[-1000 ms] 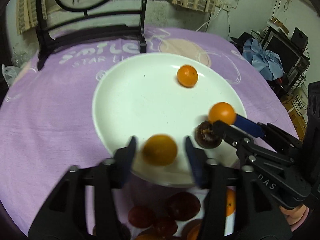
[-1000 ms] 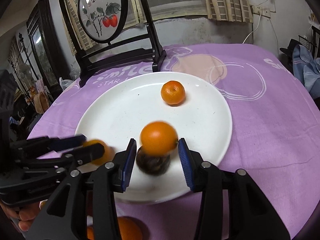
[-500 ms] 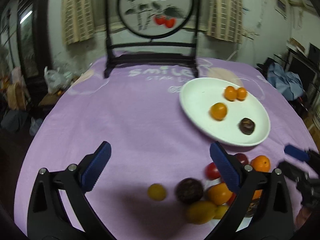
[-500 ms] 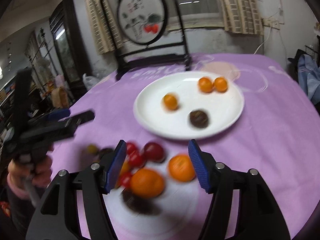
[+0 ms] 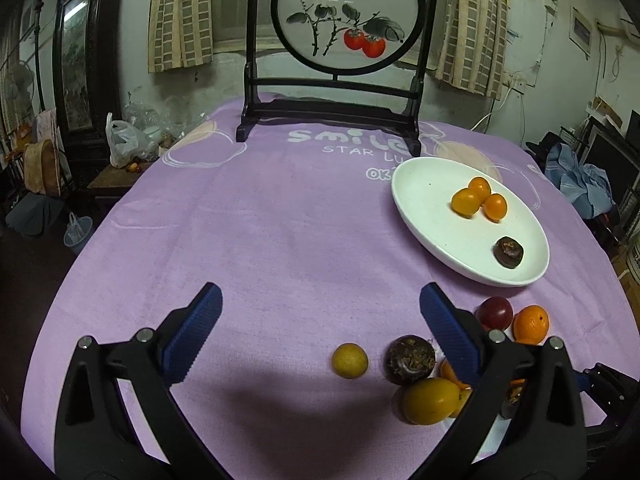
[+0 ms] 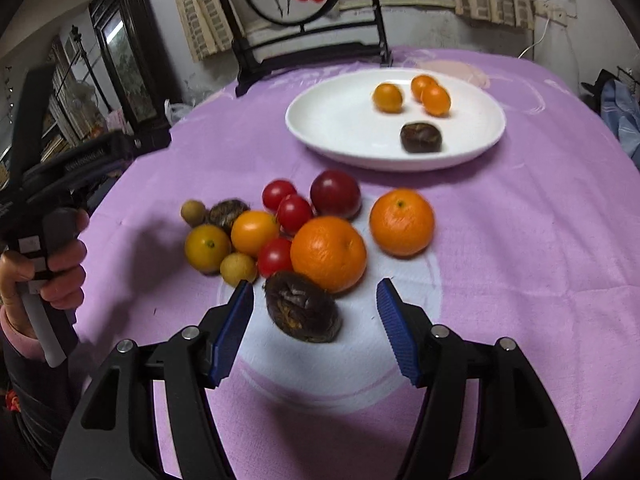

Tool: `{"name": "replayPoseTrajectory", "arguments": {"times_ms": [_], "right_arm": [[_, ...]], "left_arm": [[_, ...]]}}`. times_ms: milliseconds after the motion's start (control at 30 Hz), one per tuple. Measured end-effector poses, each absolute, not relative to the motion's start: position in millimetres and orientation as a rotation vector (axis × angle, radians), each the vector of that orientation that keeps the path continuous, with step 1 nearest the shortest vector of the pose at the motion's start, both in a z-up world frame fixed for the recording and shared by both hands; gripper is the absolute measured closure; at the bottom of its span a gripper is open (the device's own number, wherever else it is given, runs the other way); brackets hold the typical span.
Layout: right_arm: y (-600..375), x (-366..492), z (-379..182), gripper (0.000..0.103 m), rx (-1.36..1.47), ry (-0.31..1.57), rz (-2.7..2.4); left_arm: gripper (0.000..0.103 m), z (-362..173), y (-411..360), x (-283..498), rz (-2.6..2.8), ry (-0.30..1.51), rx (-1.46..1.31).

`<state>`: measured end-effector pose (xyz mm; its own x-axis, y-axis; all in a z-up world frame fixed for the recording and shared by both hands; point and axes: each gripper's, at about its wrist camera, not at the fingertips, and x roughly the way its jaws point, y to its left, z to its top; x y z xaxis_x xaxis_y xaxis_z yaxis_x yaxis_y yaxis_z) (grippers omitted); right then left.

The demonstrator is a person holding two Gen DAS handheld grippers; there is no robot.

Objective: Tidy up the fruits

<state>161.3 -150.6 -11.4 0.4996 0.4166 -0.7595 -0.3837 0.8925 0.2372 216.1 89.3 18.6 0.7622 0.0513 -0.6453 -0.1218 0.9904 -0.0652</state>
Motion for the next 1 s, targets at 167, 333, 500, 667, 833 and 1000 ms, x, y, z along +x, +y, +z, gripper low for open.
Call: {"name": "replayPoseTrajectory", "arguments": {"times_ms": [167,333,500,667,833,1000], "right_arm": [[-146.7,160.9,-15.5,0.039,0.014,0.947,0.485],[-142.1,161.3,-19.6,0.042,-0.002,0.962,0.491],[-140.5,163.9,-23.7,0.053,0.006,0.986,0.500],[-144.3,164.7,-24.7,0.063,0.035,0.990,0.519],[-153.0,163.4,-16.3,0.063,0.076,0.955,0.529],[-163.9,166.2,-11.4,0.063,0.125,0.935,0.509]], "left_arm": [[0.002,18.7,84.0,210.2,0.077,0.687,-0.081],[0.002,17.8,83.6,206.9,0.070,0.687,-0.077],[0.002,16.6,81.5,203.9,0.062,0.687,-0.061],[0.002,14.2,83.8,201.4,0.072,0.687,-0.050],[0.002,7.5,87.2,198.4,-0.051,0.730,-0.083],[0.007,-8.8,68.0,192.8,-0.301,0.826,-0.104]]}}
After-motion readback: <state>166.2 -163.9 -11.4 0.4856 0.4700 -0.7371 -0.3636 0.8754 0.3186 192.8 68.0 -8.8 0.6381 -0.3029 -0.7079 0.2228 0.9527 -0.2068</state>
